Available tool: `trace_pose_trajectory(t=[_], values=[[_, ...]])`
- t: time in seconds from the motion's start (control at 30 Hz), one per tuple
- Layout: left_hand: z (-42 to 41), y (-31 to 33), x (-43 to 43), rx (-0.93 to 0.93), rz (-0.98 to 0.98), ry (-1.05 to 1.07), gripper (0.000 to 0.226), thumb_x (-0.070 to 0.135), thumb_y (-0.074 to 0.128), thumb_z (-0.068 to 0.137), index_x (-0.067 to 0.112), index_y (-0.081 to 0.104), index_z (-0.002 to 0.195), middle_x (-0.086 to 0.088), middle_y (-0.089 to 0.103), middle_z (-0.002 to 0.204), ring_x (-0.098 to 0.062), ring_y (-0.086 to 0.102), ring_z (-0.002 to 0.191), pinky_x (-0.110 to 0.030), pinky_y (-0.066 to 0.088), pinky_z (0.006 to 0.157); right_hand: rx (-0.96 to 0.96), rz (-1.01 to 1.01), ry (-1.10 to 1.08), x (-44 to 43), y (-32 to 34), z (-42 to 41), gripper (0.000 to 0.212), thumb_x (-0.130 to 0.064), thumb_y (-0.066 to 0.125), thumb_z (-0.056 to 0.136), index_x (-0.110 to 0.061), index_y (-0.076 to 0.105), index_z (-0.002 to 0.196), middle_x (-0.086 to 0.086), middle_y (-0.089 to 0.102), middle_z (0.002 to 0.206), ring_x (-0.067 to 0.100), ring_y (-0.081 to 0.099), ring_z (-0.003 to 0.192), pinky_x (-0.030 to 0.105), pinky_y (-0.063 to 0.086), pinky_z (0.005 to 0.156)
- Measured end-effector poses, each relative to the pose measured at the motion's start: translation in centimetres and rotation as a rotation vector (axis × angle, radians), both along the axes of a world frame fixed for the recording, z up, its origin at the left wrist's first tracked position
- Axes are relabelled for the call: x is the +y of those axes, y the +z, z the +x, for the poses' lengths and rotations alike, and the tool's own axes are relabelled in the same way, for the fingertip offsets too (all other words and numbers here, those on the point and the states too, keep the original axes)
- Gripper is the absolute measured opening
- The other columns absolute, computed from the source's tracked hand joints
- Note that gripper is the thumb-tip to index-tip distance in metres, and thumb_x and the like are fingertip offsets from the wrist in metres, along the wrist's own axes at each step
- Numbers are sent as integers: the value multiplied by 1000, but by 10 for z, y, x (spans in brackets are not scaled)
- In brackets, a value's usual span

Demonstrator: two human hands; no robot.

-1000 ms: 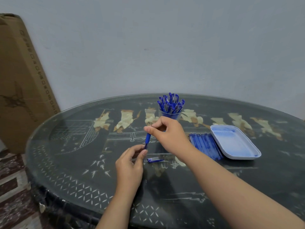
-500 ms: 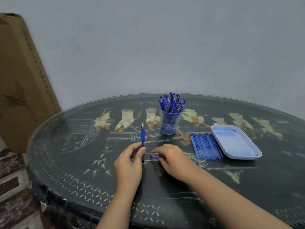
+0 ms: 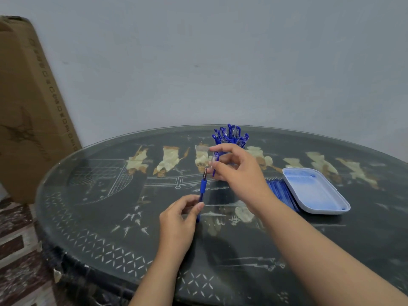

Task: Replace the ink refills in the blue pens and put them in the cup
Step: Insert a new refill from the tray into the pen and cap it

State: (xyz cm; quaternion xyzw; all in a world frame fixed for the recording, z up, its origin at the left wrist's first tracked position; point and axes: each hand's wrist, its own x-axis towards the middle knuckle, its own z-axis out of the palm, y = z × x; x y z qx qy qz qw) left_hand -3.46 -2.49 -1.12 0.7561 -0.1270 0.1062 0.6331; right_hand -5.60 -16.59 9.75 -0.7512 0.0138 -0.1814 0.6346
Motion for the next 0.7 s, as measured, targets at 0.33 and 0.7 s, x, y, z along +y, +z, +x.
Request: trace_pose_trajectory(t=[0.33, 0.7], values=[[-2, 3, 2, -18, 28, -8, 27, 9, 75, 82, 35, 69, 86, 8, 72, 79, -1, 65, 73, -12, 49, 71, -24, -343, 91, -3, -3, 2, 35, -7, 67, 91, -36, 67, 111, -2, 67, 82, 4, 67, 75, 25, 57, 77], [-6, 10, 3, 45, -65, -31, 28, 4, 75, 82, 30, 69, 90, 9, 72, 78, -2, 66, 74, -9, 47, 70, -69, -343, 64, 3, -15, 3, 26, -3, 67, 91, -20, 68, 110, 4, 71, 92, 11, 70, 83, 35, 59, 82]])
